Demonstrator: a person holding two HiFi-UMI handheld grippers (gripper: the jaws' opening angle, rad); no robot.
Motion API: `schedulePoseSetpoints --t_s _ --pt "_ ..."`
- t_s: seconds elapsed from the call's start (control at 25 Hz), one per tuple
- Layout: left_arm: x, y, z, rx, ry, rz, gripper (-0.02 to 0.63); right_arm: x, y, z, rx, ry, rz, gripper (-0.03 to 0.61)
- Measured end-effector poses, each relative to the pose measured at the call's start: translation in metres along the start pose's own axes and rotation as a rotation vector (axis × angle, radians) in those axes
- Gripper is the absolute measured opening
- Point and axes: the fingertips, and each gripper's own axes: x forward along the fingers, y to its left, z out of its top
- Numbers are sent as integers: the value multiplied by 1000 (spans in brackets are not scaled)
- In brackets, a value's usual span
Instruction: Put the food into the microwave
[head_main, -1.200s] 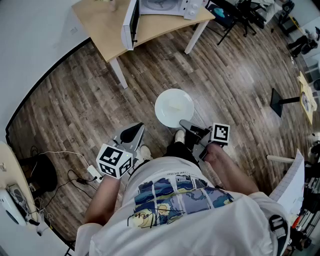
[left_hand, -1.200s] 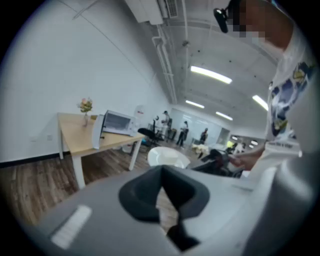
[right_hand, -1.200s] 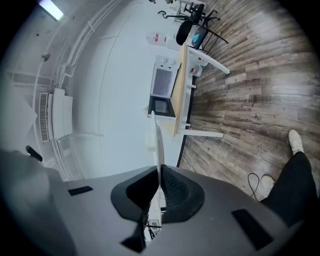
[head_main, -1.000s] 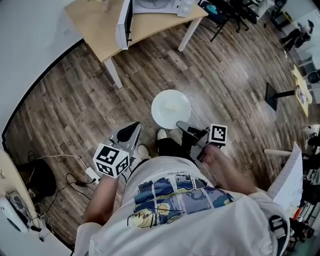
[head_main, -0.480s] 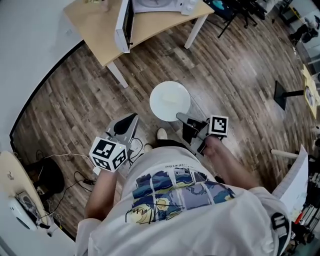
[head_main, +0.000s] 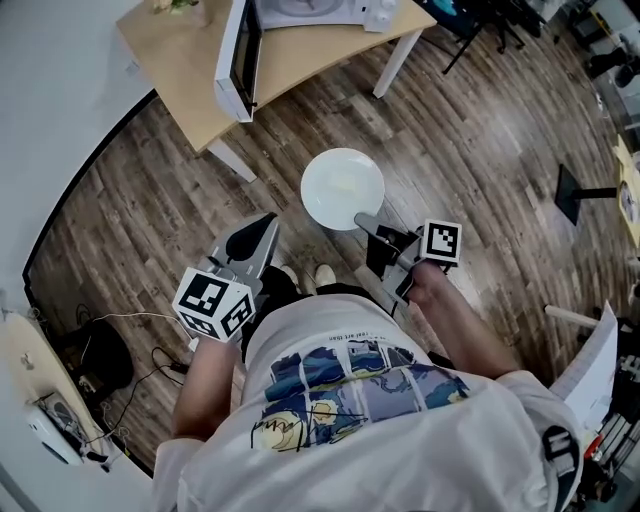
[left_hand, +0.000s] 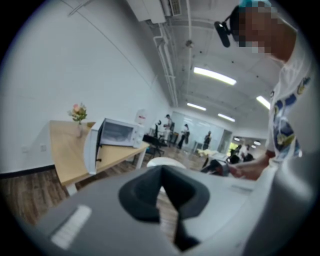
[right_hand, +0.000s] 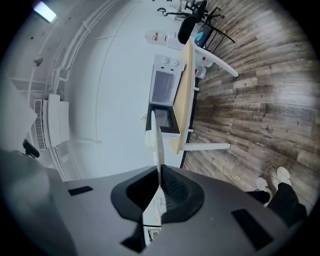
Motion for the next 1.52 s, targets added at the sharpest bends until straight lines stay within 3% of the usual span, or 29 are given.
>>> schedulePoseSetpoints --t_s 0.8,1.0,1.16,1.52 --pt "43 164 116 96 -24 -212 8 132 30 147 60 -278 -37 15" --pt "53 191 128 57 -50 -217 8 155 27 181 74 -310 -49 15" --pt "66 200 140 82 -48 -210 8 173 21 217 85 -319 -43 15" --pt "124 220 176 93 -45 -99 8 219 -2 318 77 -263 -46 15"
